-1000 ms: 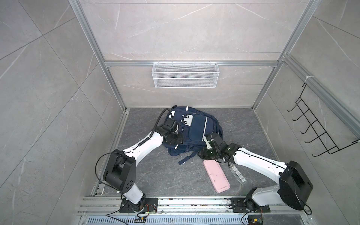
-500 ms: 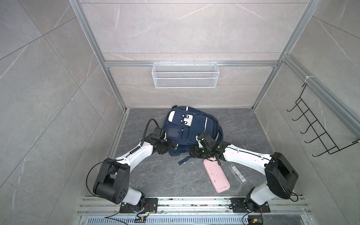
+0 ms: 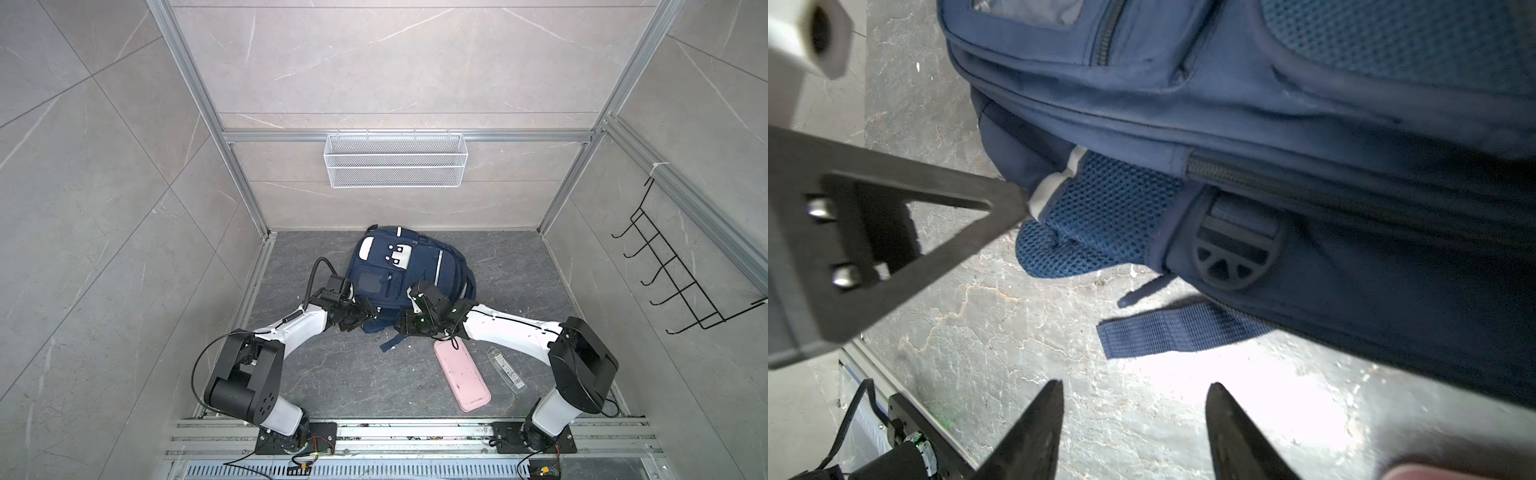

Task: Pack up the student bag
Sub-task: 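Lower both grippers to the backpack's bottom edge nearest the robot, then pinch the bag fabric with the left gripper while the right grasps the zipper pull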

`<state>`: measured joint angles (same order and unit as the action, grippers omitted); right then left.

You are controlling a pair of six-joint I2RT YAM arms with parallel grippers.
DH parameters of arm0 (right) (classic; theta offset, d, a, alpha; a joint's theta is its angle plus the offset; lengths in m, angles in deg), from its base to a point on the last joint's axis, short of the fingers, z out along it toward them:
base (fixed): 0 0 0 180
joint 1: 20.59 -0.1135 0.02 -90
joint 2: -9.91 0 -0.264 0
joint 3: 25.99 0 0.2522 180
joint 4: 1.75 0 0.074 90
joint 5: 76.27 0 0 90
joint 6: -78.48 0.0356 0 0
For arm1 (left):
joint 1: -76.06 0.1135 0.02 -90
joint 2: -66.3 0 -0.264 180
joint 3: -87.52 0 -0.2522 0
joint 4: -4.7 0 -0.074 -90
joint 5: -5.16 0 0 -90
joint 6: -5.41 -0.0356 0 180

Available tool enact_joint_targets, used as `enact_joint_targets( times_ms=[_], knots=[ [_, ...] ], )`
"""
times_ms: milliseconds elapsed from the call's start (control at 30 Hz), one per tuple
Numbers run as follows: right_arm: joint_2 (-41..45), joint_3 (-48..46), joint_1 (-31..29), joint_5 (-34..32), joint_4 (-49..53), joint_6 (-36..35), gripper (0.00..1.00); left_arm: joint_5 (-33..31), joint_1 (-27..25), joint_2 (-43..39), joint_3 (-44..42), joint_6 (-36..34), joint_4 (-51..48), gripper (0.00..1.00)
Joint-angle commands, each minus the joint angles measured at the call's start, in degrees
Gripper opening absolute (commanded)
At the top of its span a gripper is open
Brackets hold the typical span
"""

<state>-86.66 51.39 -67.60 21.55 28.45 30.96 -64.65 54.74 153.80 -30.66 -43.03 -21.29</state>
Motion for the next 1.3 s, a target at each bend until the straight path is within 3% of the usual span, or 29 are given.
enact_joint_targets(
  times_ms=[0,267,400,700,833,1267],
  knots=[
    [-1.9,2.0,-0.6,-0.9,0.7,0.1,0.56,1.5,0.3,0.6,0.5,1.2,1.9,0.59],
    [-5.2,4.0,-0.8,-0.8,0.9,0.0,0.52,1.0,0.3,1.8,1.1,1.4,2.5,0.54],
    [-7.2,5.5,-0.8,-1.1,1.7,-0.2,0.52,0.5,0.3,2.7,1.6,1.3,2.7,0.47],
    [-10.3,7.7,-0.8,-2.4,2.3,-0.2,0.52,0.5,0.5,3.4,1.6,1.1,2.9,0.2],
    [-11.3,8.5,-0.8,-2.9,2.5,-0.4,0.49,0.4,0.5,2.9,1.6,1.0,2.4,0.13],
    [-12.0,8.3,-0.8,-4.3,3.5,-1.0,0.38,0.5,0.5,2.1,1.7,1.0,2.2,0.07]
  ],
)
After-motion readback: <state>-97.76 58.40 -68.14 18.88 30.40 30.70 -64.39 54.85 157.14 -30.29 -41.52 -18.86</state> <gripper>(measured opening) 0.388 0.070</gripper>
